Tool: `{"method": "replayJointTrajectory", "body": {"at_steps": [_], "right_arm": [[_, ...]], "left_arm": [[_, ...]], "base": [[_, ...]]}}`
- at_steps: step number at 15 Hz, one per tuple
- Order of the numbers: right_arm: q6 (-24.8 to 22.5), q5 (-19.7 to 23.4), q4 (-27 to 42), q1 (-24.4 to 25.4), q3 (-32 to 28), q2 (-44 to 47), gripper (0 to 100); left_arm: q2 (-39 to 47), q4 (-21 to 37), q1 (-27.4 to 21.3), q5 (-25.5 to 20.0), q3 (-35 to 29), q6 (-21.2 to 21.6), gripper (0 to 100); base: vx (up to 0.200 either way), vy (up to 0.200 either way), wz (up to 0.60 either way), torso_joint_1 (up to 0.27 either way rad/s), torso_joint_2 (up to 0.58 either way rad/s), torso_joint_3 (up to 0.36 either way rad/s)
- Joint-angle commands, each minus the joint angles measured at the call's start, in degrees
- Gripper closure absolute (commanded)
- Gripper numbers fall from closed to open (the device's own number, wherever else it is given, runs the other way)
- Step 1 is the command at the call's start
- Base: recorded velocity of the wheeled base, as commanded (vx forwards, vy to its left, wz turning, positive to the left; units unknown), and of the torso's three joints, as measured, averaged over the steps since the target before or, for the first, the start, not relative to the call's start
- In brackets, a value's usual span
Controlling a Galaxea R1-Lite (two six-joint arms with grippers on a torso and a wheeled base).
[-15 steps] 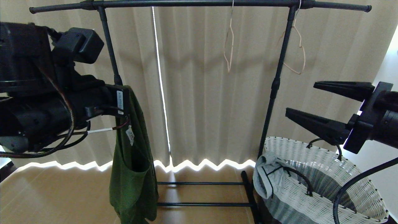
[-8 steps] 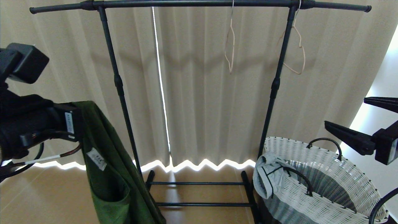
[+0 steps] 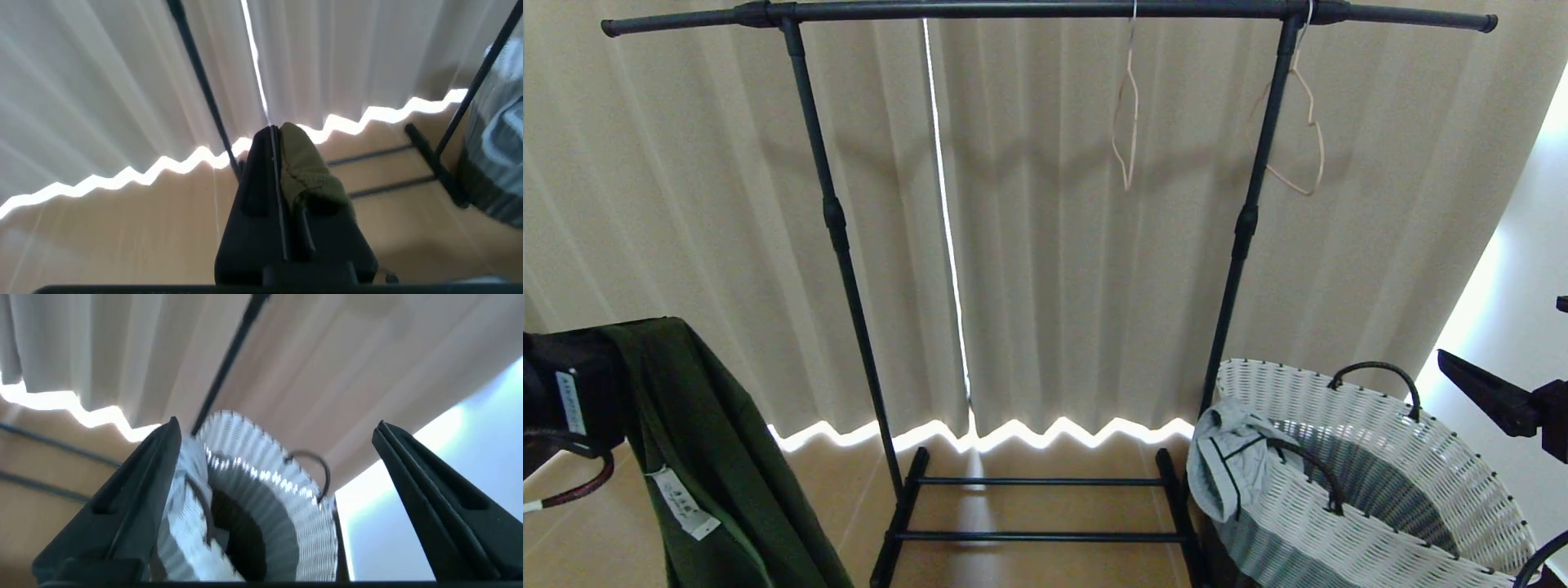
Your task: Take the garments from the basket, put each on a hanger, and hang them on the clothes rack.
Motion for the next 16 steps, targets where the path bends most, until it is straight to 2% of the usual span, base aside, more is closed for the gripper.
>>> {"method": "replayJointTrajectory", "body": {"at_steps": [1,6,7,10,13,14,16], "right_arm": [[0.07,0.08,-0.06,-0.28,0.85,-0.68,0],[0.16,0.16,0.47,-0.45,2.08,-3.58,0],[0.25,0.16,0.03,-0.45,3.13,-3.67,0],[0.16,0.16,-0.06,-0.45,1.9,-3.58,0],[0.07,0.08,0.03,-0.45,0.23,-1.83,0],[0.16,0.08,-0.06,-0.45,-0.47,-0.6,0],[0.07,-0.01,0.03,-0.45,-1.61,0.46,0]], "left_arm": [[-1.51,-0.19,0.44,0.03,2.29,-0.06,100],[-2.39,-4.41,0.44,-0.06,5.1,-0.06,100],[-2.39,-4.77,0.35,-1.11,5.98,-0.32,100],[-0.63,-8.11,0.44,-8.67,7.03,-0.41,100],[4.99,-16.54,2.2,-8.93,8.26,-1.29,100],[8.68,-21.82,3.34,-9.02,9.32,-1.11,100],[10.18,-25.6,3.34,-9.11,12.22,-1.2,100]], "base": [[0.0,0.0,0.0,0.0,0.0,0.0],[0.0,0.0,0.0,0.0,0.0,0.0],[0.0,0.0,0.0,0.0,0.0,0.0],[0.0,0.0,0.0,0.0,0.0,0.0],[0.0,0.0,0.0,0.09,-0.19,-0.111],[0.0,0.0,0.0,0.139,-0.05,-0.232],[0.0,0.0,0.0,0.21,-0.3,-0.276]]}}
